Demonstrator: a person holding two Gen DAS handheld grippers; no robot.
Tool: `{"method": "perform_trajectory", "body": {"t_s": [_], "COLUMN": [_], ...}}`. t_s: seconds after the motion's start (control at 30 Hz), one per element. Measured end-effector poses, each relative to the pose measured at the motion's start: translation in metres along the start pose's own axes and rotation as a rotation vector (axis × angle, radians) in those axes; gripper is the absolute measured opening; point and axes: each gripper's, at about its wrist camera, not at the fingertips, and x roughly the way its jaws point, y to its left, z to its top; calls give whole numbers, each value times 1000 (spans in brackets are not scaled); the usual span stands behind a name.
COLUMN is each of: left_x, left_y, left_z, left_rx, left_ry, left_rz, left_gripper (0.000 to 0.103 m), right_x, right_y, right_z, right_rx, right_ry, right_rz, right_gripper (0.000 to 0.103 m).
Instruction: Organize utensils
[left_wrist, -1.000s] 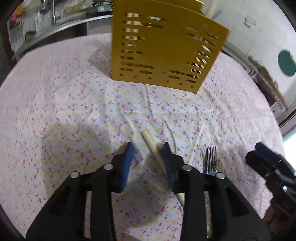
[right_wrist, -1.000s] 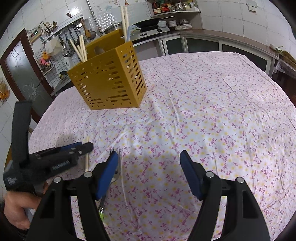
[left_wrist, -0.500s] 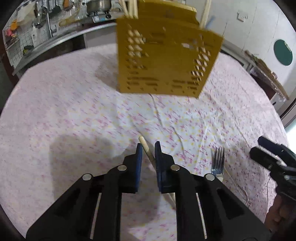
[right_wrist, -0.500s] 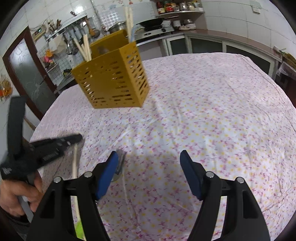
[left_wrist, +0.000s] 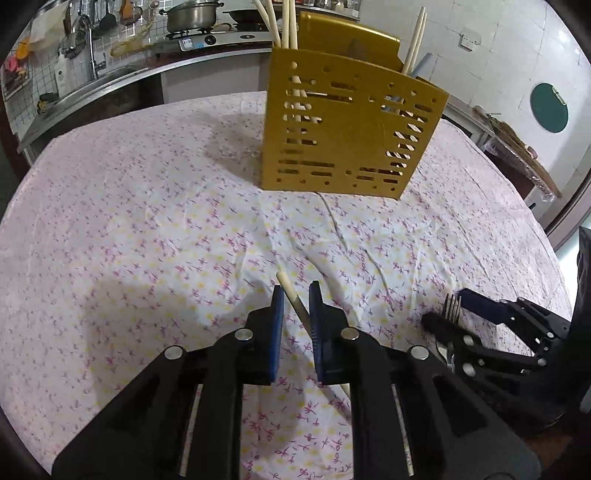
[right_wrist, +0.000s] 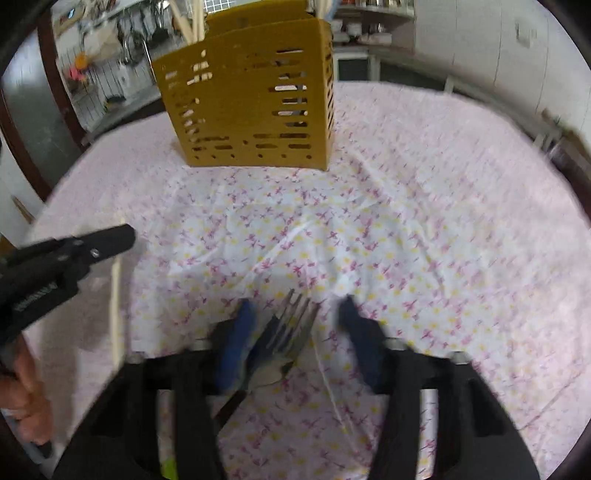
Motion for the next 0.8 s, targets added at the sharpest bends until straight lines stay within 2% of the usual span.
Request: {"method": "perform_trajectory", "body": {"t_s": [0.03, 0.13, 0.3, 0.33, 0.5, 0.63, 0.8], "left_x": [3, 9, 6, 5, 4, 9, 18], "left_y": [-1, 0, 7, 10, 16, 13, 13], "left_z": [-1, -7, -8, -7, 0, -3, -11], "left_rx": [-2, 0, 14, 20, 89, 76, 46], "left_ry": [1, 15, 9, 9, 17, 30, 57], "left_rz": [-4, -25, -23, -18, -9, -17, -24], "left_gripper": [12, 12, 11, 9, 4, 4, 4], "right_x": [-1, -4, -13, -14, -19, -15, -8], "right_y": [4, 3, -16, -21, -36, -40, -38], "right_z": [-1, -2, 0, 2, 10, 9, 2], "right_rx": [-17, -3, 22, 10, -28, -15, -24], "right_ry": [-3, -13, -40, -41, -60, -33, 0], "right_rz": [-2, 15, 57, 62, 83, 122, 130], "right_gripper": [27, 18, 11, 2, 2, 2, 2]}}
